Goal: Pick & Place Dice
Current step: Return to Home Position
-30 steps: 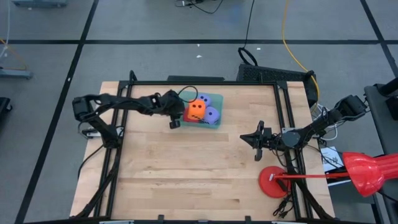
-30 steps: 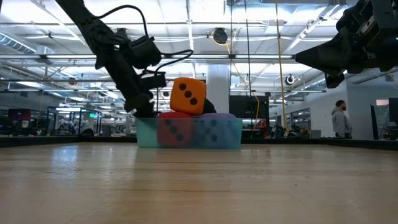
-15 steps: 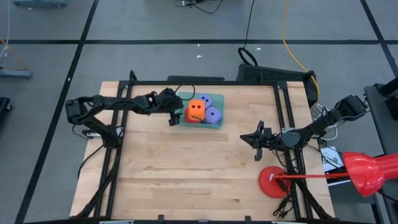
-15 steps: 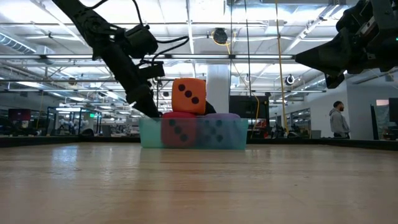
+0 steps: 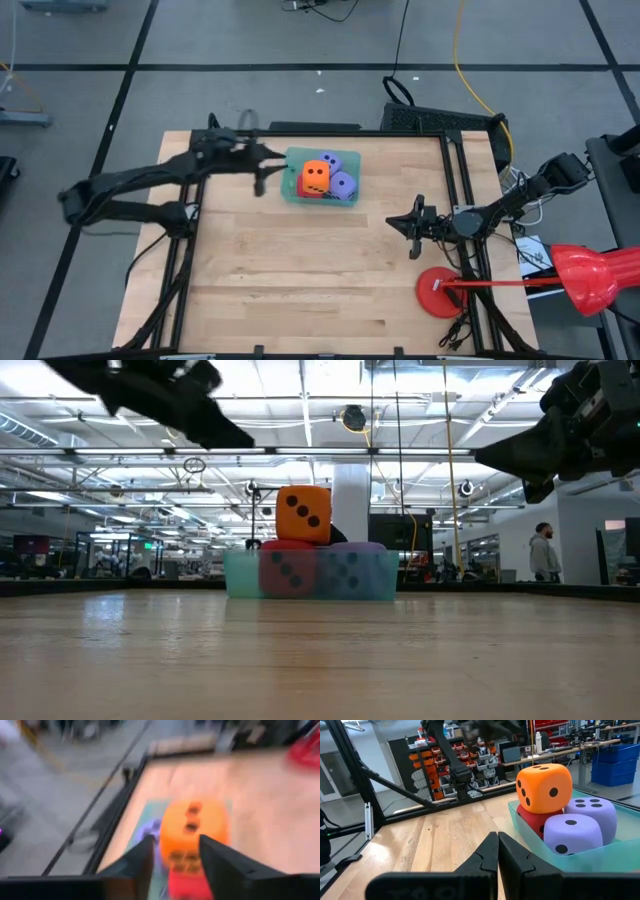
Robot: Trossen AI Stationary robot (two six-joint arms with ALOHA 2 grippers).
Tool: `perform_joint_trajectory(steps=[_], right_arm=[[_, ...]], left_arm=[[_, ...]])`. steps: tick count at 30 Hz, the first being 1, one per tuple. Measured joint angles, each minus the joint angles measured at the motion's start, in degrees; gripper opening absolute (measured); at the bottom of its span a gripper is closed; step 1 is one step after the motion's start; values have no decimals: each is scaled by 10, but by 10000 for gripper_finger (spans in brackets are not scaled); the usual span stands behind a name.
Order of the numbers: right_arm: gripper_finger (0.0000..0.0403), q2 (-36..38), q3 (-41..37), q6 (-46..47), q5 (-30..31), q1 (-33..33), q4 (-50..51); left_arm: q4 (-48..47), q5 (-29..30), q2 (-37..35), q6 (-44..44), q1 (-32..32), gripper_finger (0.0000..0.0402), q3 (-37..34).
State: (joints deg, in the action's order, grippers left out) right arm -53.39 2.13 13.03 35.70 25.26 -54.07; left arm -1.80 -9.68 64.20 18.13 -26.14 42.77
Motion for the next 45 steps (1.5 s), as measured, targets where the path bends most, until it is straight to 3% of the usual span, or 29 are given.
perform_joint_trajectory(steps=[4, 7, 11, 16, 25, 30, 37, 42, 45], right_arm=[[4, 0, 0, 5, -2, 0, 7], [4, 0, 0, 21, -5, 0, 14], [2, 10, 0, 32, -3, -8, 4], [1, 76, 0, -5, -47, -47, 28], [0, 291, 1, -11, -91, -118, 258], [0, 373, 1, -9, -89, -126, 323], [0, 434, 1, -7, -88, -159, 409], [0, 459, -1, 12, -107, -207, 467], [0, 471, -13, 14, -135, -229, 451]], left_arm=[[57, -115, -111, -33, -32, 66, -69], [97, -143, -182, -68, -51, 12, -126], [98, -143, -265, -87, -68, 13, -185], [100, -143, -365, -108, -88, 7, -230], [93, -169, -498, -138, -113, 3, -302], [106, -184, -540, -149, -118, 2, -345], [156, -183, -573, -181, -122, 2, -420], [133, -185, -576, -176, -143, 2, -420], [129, -192, -576, -177, -157, 1, -420]])
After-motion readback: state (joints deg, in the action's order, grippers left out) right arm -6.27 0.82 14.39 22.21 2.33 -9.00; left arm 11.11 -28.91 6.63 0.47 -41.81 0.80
